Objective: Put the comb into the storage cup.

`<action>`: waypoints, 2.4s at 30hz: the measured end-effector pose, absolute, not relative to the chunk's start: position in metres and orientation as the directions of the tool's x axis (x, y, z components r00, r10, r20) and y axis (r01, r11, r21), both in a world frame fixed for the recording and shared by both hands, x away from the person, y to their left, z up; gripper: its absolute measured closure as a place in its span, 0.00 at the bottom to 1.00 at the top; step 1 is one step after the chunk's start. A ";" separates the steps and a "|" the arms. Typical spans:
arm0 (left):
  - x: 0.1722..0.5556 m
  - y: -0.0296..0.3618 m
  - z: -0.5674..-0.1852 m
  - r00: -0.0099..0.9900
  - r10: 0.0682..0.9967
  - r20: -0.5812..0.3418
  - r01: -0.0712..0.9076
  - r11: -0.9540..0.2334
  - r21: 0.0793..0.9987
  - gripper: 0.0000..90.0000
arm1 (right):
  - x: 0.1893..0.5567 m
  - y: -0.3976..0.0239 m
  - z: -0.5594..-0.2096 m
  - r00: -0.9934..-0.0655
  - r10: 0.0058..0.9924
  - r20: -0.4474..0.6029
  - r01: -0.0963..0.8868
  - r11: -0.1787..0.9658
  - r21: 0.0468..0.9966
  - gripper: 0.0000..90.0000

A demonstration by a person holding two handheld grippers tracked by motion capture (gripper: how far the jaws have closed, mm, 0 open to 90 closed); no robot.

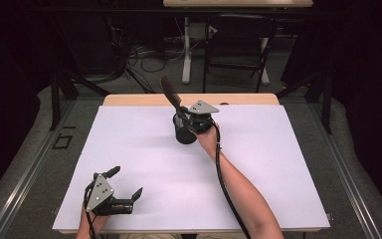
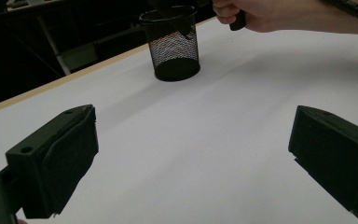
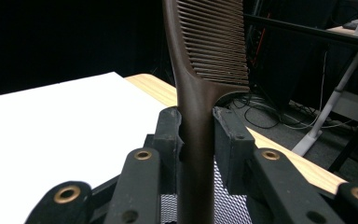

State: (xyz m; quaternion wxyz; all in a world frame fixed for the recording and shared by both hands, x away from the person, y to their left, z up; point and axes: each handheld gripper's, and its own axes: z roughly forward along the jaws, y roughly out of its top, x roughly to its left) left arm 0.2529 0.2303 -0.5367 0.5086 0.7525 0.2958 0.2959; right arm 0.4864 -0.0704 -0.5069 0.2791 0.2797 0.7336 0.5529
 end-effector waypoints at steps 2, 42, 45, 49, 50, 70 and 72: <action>0.253 0.230 -0.537 0.649 0.747 0.146 0.142 -0.307 0.941 0.02 | 0.486 -0.070 -0.509 -0.689 0.718 -0.102 0.105 0.238 0.965 0.80; 0.253 0.230 -0.536 0.648 0.747 0.147 0.141 -0.308 0.941 0.02 | 0.463 -0.090 -0.485 -0.768 0.640 -0.014 0.282 0.358 0.890 0.19; 0.253 0.230 -0.536 0.648 0.747 0.148 0.141 -0.309 0.941 0.02 | 0.460 -0.093 -0.484 -0.777 0.629 -0.006 0.291 0.368 0.883 0.16; 0.253 0.231 -0.536 0.647 0.748 0.147 0.141 -0.307 0.941 0.02 | 0.456 -0.096 -0.484 -0.783 0.622 -0.005 0.300 0.384 0.874 0.11; 0.252 0.231 -0.536 0.647 0.748 0.148 0.141 -0.307 0.941 0.02 | 0.454 -0.097 -0.483 -0.784 0.620 0.000 0.303 0.383 0.873 0.10; 0.254 0.229 -0.535 0.648 0.748 0.144 0.143 -0.304 0.942 0.02 | 0.426 -0.117 -0.481 -0.813 0.581 0.037 0.328 0.405 0.854 0.00; 0.255 0.229 -0.535 0.649 0.747 0.143 0.142 -0.304 0.942 0.02 | 0.421 -0.120 -0.481 -0.816 0.577 0.044 0.328 0.398 0.857 0.00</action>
